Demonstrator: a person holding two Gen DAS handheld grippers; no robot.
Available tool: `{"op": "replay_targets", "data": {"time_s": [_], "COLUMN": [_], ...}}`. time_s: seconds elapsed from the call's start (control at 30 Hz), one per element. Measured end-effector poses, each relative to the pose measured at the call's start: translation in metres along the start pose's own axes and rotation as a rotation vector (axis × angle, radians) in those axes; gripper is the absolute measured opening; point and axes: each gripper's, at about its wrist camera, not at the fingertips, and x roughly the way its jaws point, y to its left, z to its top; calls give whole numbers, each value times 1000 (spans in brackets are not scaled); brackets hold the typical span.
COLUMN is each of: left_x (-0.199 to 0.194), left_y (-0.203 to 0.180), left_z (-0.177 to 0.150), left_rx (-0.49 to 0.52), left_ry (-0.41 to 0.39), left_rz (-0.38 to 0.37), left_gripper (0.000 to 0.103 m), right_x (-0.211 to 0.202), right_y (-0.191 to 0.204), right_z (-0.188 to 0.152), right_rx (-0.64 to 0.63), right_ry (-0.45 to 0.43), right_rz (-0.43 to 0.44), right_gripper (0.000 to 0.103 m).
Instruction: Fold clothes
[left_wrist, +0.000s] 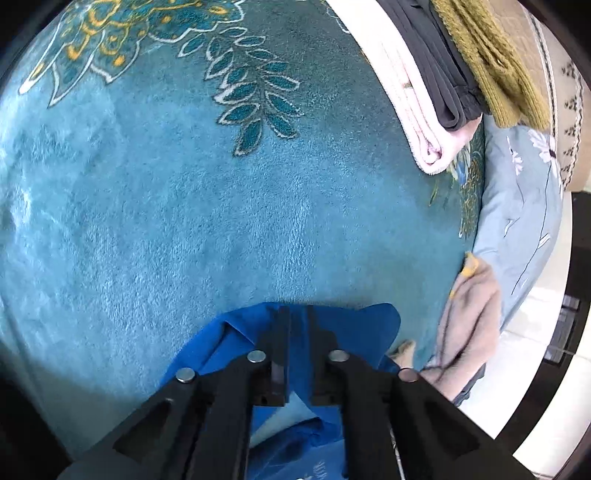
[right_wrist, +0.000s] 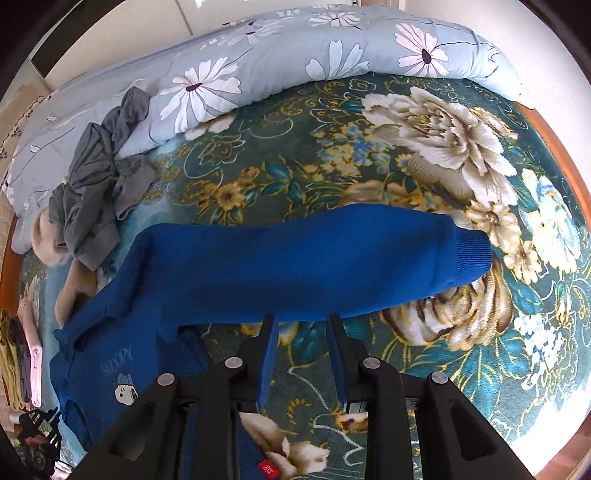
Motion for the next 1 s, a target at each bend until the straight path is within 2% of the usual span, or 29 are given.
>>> {"op": "replay_targets", "data": {"time_s": [0.1,0.23,0.27,0.3,0.4,0.47,0.5,0.53,0.6,0.8,1.0], "left_x": [-2,-24,-29,-29,-20,-17,-18,-19,-15,6,15], "left_y": [-14,-54,-59,-58,-32,-13,-6,-2,0,11,35], "left_z": [-2,-16,-20,-22,-17,-13,-11,-11,-12,-9,-4], "left_rx": [89,308,348,343,190,80,47,18,-21,-89,-249], "left_ry": [-4,-74,-80,-69,10,29,18,10,9,74,104], "left_rz": [9,-43,-34,-25,-47,-42,-23,-13,-27,-35,-101], "left_gripper": [0,0,0,0,3,17,32,38,39,40,40], "right_x": [2,1,0,1,3,6,6,7,10,15,17], "right_y": [5,16,19,21,25,28,29,31,32,34,33], "right_z": [-2,-2,-2,-2,-2,-2,-3,-4,-6,-11,-13], "right_rx": [2,-27,-40,-47,-44,-47,-51,-55,-56,-56,-52], "right_ry": [12,8,5,4,11,18,20,22,29,44,56], "right_rz": [9,16,12,10,19,27,27,27,27,23,16], "right_gripper": [30,30,30,30,30,30,30,30,30,30,30]}}
